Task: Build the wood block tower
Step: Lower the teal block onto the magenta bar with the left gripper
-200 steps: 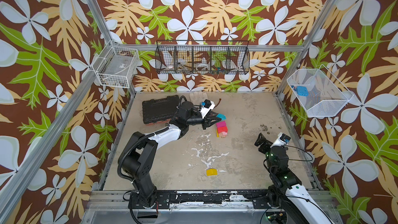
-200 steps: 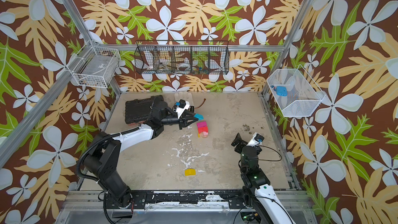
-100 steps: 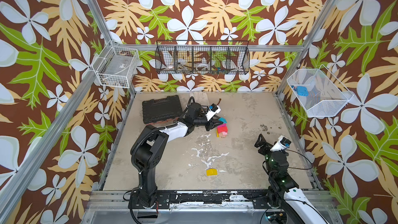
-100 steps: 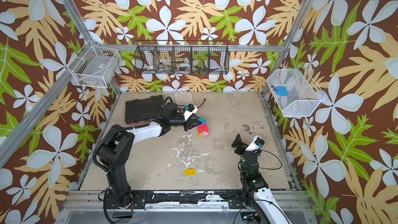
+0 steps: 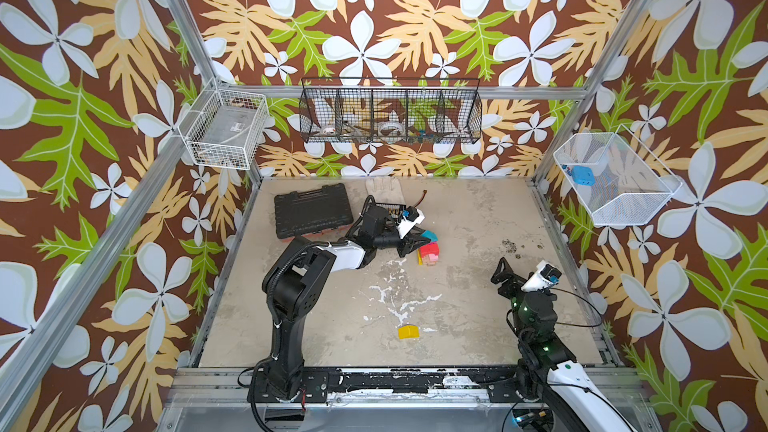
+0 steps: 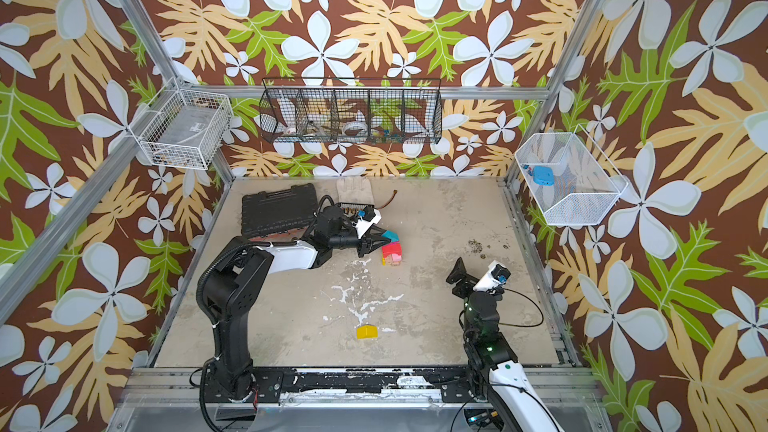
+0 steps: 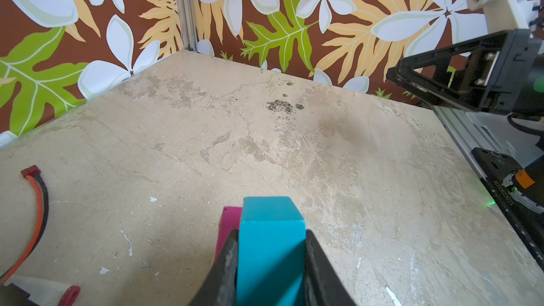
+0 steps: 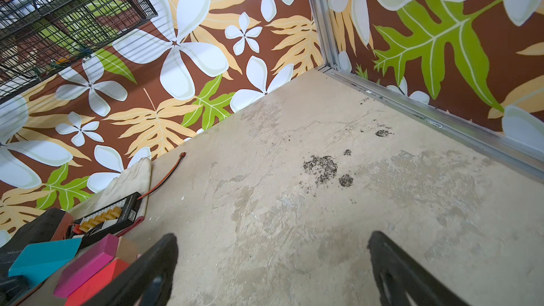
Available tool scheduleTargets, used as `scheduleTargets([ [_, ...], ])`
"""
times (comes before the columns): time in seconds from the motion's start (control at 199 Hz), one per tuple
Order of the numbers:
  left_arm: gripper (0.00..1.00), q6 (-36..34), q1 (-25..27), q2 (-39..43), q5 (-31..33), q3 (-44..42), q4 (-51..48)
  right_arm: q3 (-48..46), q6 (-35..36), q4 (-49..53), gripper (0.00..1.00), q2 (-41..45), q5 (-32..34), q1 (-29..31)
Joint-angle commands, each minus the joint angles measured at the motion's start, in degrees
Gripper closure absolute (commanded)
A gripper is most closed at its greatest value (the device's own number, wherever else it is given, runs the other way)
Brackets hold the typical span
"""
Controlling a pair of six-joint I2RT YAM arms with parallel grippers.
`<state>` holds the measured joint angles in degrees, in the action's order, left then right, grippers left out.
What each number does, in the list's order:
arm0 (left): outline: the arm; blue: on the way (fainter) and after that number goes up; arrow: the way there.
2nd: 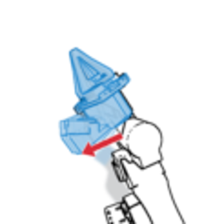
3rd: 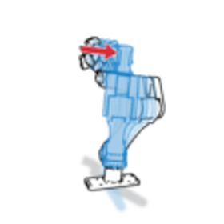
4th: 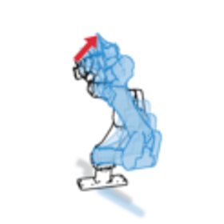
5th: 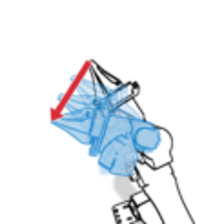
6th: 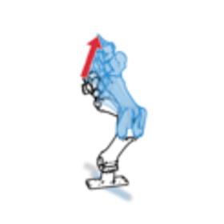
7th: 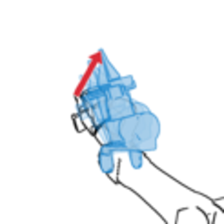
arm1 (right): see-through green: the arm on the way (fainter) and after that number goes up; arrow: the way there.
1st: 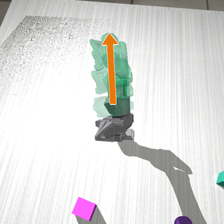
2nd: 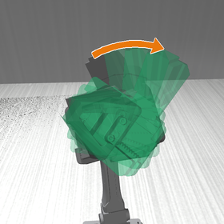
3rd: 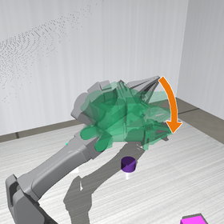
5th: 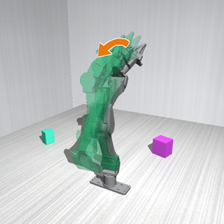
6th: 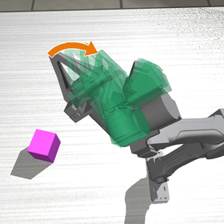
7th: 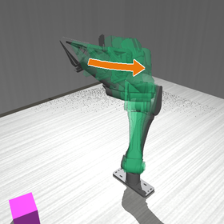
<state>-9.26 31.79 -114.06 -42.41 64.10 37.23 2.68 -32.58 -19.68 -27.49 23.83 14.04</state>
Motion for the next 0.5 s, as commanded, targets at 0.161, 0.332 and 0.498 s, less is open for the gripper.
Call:
scheduleTargets([
  [0.161, 1.00, -0.59, -0.65, -1.75, -2.42, 0.65, 4.10, -0.11, 0.47, -1.80, 0.00, 0.13, -0.51, 0.06],
  [0.332, 1.00, -0.19, -1.54, -3.00, -3.03, 1.22, 4.81, -0.21, 0.47, -1.94, 0.00, 0.15, -0.62, 0.10],
  [0.498, 1.00, 0.38, -2.17, -3.32, -3.20, 1.47, 5.51, -0.22, 0.50, -2.22, 0.00, -0.02, -0.54, 0.11],
])
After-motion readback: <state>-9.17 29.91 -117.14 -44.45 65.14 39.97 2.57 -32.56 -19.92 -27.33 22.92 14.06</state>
